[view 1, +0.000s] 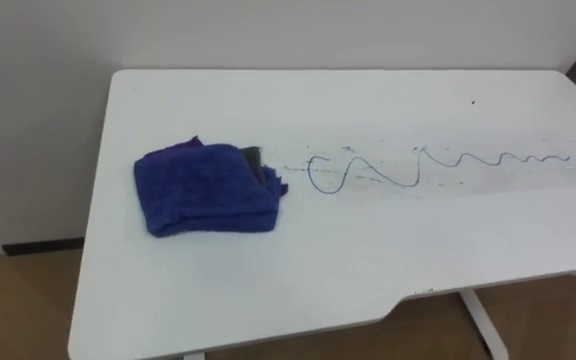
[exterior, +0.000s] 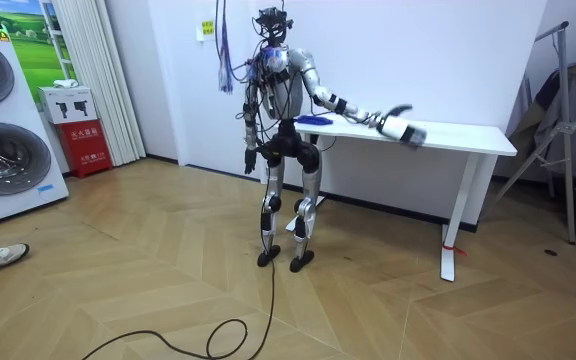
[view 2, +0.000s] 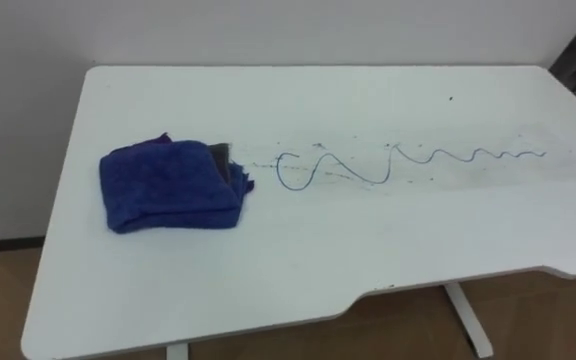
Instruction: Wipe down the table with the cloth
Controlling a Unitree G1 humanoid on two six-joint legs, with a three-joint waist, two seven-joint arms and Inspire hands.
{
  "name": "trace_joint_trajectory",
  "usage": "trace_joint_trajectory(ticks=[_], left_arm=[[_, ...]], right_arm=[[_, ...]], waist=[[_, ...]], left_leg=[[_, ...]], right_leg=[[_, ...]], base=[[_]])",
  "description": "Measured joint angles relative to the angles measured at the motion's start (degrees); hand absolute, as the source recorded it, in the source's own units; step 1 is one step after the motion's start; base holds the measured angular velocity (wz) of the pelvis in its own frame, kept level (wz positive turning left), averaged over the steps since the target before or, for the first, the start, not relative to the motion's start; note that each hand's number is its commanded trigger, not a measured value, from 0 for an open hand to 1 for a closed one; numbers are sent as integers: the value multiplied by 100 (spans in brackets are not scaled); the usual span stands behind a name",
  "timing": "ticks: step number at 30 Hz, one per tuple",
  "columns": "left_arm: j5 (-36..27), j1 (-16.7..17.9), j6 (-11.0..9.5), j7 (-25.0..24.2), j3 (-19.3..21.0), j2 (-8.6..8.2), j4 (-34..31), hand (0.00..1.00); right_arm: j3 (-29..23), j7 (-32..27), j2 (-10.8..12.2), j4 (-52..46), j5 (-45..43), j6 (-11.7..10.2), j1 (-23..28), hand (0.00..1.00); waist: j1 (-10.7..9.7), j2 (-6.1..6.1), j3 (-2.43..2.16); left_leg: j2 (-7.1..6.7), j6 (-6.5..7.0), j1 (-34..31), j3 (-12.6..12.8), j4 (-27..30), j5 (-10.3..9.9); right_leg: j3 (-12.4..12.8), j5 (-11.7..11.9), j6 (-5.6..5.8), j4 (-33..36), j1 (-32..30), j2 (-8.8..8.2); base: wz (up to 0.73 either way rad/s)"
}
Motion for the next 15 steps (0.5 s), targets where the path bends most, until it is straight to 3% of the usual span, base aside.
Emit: trace_joint_trajectory(ticks=[2,8,12,15], left_arm=[[15,-2,-36,-1,-175,-56,4,0],[19,22,-164,9,-460,-53,-68,0],[33,12,-202,12,-607,-25,-1,0],[251,5,-220,-7,-642,-23,8,0]], right_arm=[[303,-204,4,-1065,-779,-127,-113,0],[912,-643,2,-2269,-2332,-499,-762,0],[1502,-589,-4,-2378,-2887,-496,-1181,0],[1837,-398,-7,-2453,-3473,-520,-1489,0]], waist=[[120,76,1],[404,195,54],[605,145,46],[702,58,32]], left_leg=[[4,-1,17,1,-4,1],[33,-23,11,-56,-40,13],[52,-45,8,-89,-59,30],[61,-53,-26,-254,-64,35]], right_leg=[[8,5,-8,-18,13,18],[-81,20,-21,-105,96,1],[-129,21,-23,-106,98,7],[-346,22,-25,-116,120,-7]], base=[[-2],[6],[6],[24]])
